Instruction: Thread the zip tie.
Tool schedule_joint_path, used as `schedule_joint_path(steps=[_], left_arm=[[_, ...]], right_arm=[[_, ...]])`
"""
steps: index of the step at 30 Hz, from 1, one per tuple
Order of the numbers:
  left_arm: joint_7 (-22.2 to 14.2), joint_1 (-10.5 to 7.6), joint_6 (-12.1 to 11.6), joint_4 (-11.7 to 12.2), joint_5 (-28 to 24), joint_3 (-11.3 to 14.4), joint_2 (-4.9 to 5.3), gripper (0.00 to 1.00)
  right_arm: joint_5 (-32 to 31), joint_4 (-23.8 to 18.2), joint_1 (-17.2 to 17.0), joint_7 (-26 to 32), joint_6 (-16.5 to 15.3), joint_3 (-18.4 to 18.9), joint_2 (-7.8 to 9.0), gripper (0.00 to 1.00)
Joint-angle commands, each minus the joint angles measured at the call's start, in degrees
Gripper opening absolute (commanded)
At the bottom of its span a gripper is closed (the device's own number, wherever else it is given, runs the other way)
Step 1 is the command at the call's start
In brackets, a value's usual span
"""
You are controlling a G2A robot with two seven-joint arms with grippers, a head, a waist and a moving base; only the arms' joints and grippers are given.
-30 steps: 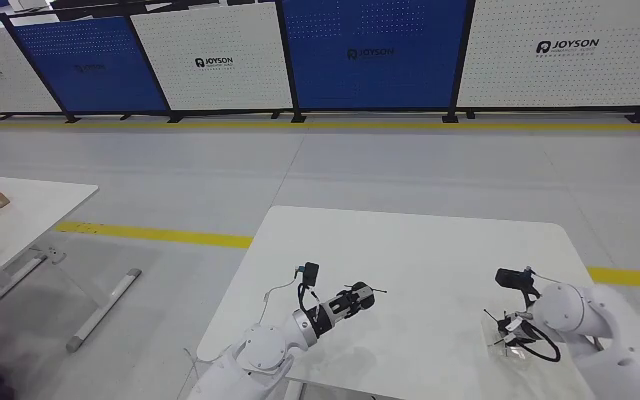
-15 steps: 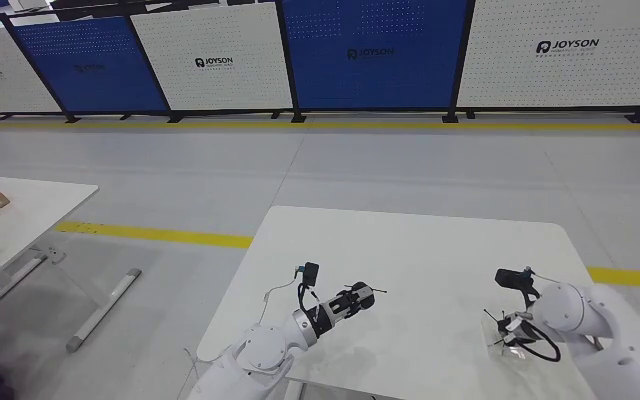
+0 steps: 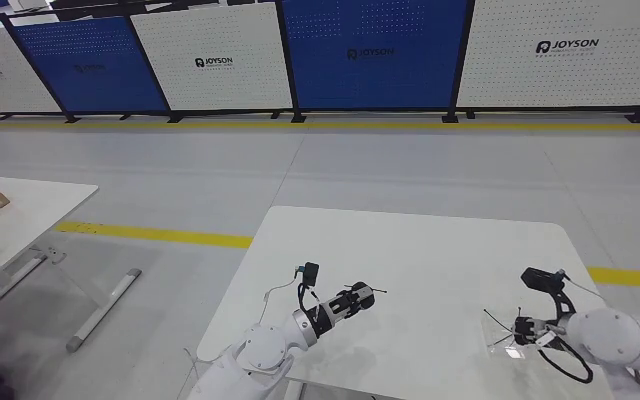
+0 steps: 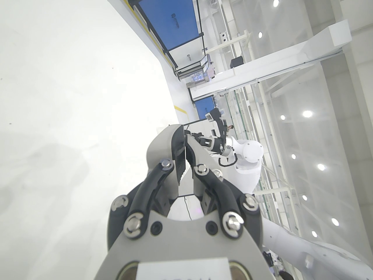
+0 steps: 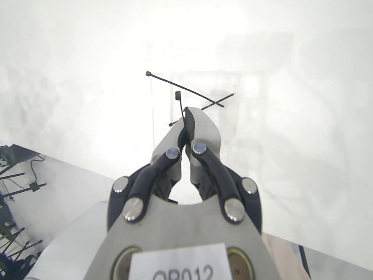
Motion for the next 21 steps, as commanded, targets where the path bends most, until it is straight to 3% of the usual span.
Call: schedule_joint_path(steps=[1,12,14,17,21], left_arm=[[0.00,0.00,0.00,0.00,0.00,0.00,0.00,0.00],[0.00,0.00,0.00,0.00,0.00,0.00,0.00,0.00],[0.00,0.00,0.00,0.00,0.00,0.00,0.00,0.00],[0.00,0.00,0.00,0.00,0.00,0.00,0.00,0.00],[0.00,0.00,0.00,0.00,0.00,0.00,0.00,0.00]], right_arm=[[-0.05,0.10,0.28,0.07,0.05,-0.19,-0.03,0.00],[-0.05,0.10,0.28,0.07,0.05,-0.19,-0.03,0.00],[0.27,-0.10,-0.17,-2.02,-0.50,-0.03,-0.11,0.00],[1.85,-1.99,-1.86,-7.40,1.14,2.68,-0.11,0.00],[6.65,-5.51,-7.30,-15.46,1.34,9.07,-0.05,0.00]])
